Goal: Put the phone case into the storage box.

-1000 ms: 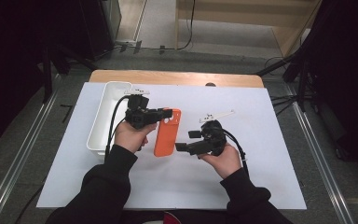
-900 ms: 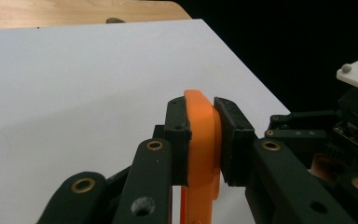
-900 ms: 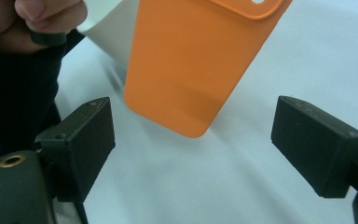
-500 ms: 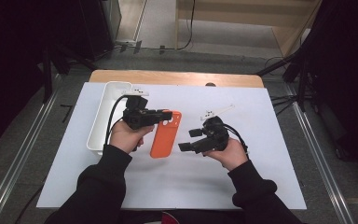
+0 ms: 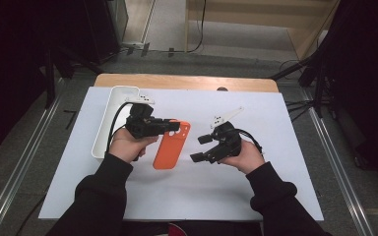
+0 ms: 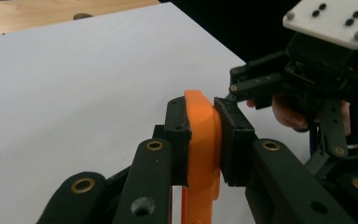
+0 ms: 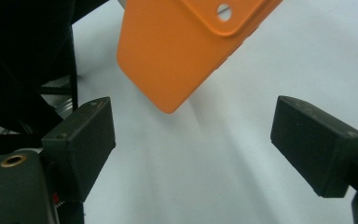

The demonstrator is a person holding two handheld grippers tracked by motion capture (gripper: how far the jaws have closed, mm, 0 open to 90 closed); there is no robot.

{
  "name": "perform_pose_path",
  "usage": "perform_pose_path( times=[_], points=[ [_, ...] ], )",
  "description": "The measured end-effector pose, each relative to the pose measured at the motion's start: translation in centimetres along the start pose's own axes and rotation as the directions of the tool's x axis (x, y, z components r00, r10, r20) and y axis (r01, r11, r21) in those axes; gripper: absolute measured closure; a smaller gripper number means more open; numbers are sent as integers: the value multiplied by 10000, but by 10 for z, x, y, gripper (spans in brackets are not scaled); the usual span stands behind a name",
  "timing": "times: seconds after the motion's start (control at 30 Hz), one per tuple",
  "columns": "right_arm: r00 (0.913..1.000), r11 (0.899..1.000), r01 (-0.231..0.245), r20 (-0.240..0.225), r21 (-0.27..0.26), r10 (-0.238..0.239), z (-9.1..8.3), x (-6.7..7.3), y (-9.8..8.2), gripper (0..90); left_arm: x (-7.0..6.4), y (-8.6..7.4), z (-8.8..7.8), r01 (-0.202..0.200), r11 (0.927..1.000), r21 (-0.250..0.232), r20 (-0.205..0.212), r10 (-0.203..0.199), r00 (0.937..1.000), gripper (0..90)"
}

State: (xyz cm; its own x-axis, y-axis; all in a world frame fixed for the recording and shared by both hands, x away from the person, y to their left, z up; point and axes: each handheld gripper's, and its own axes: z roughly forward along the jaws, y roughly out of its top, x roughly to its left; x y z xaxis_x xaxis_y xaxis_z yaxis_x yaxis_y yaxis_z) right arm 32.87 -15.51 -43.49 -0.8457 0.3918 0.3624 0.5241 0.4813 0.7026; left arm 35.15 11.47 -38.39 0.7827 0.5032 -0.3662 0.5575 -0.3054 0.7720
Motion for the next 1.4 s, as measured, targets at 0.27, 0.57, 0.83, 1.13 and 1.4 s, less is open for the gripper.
perform_pose_path(
  times=[0.27, 0.57, 0.83, 1.13, 1.4],
  points=[
    [9982, 9980, 599, 46, 185, -600, -4, -3, 0, 129, -1, -1, -1, -220, 9996, 183, 112, 218, 9997, 764],
    [9957, 9949, 914, 127, 416, -920, -8, -1, 0, 129, -5, -1, 4, -830, 9947, 602, 571, 796, 9952, 764],
    [9926, 9921, 1206, 71, 333, -1209, -16, 2, 0, 134, -9, 0, 7, -1337, 9881, 767, 1046, 1254, 9866, 763],
    [9892, 9888, 1466, -125, 282, -1463, -26, 5, 1, 135, -12, 1, 14, -1895, 9751, 1154, 1671, 1690, 9714, 763],
    [9863, 9866, 1627, -310, 124, -1623, -33, 7, 2, 138, -14, 1, 19, -2141, 9677, 1331, 2217, 1815, 9581, 763]
  ],
)
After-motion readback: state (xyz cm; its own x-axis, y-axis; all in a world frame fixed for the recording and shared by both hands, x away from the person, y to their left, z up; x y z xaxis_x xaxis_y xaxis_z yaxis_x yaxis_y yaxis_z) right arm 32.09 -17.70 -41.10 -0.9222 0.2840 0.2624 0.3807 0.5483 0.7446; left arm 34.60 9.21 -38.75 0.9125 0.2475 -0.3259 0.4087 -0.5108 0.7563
